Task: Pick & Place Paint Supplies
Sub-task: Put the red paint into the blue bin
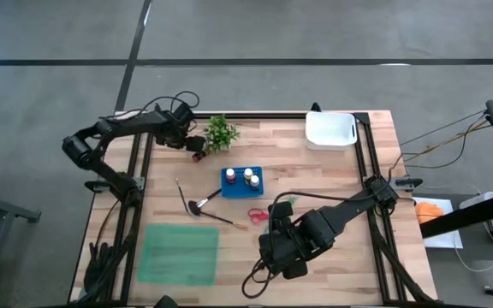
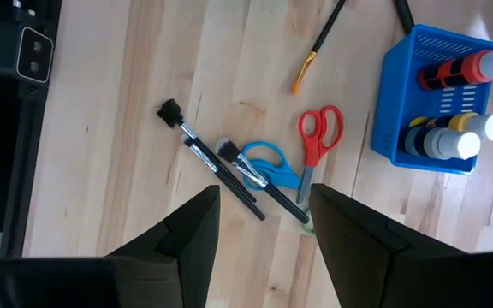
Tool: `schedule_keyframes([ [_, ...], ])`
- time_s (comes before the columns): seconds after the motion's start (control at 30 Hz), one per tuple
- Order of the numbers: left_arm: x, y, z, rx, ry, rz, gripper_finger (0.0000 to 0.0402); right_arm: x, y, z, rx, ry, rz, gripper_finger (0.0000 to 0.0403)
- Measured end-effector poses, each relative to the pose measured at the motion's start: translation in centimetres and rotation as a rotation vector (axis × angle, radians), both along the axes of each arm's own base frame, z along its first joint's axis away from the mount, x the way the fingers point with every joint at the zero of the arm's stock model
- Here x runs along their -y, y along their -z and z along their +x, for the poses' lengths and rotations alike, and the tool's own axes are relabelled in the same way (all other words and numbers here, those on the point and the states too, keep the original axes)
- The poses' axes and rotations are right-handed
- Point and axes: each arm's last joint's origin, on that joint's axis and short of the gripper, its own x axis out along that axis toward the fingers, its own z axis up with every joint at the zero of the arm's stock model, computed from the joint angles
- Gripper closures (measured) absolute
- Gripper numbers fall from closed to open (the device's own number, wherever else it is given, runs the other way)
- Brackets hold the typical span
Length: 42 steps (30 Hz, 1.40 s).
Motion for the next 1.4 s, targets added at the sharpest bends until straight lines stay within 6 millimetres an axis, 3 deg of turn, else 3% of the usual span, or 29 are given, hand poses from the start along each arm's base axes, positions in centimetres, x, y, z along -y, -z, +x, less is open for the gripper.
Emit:
schedule_keyframes([
  [0.17, 1.8, -1.9, -1.0, 0.069, 0.054, 0.103, 0.0201, 0.0, 0.0, 0.0, 0.0, 0.0, -0.001, 0.022],
  [0.3, 4.3, -2.9, -1.5, 0.109, 0.243, 0.199, 0.0201, 0.0, 0.0, 0.0, 0.003, 0.001, -0.004, 0.022],
  [0.5, 8.5, -1.6, -0.9, 0.186, 0.652, 0.448, 0.0197, 0.0, 0.0, 0.0, 0.006, 0.001, -0.004, 0.022],
  [0.6, 9.7, -1.1, -0.4, 0.13, 0.705, 0.589, 0.0177, 0.0, 0.0, 0.0, 0.007, 0.001, -0.004, 0.022],
  [0.9, 8.2, -1.5, 0.3, 0.019, 0.683, 0.623, 0.0092, 0.2, 0.0, 0.2, 0.007, 0.007, -0.004, 0.022],
  [1.13, 6.0, 0.4, 0.8, -0.078, 0.699, 0.426, 0.0088, 0.2, 0.0, 0.1, 0.008, 0.005, -0.003, 0.022],
  [1.4, 5.2, 2.8, 1.3, -0.098, 0.729, 0.327, 0.0087, 0.2, 0.0, 0.1, 0.007, 0.004, -0.003, 0.022],
])
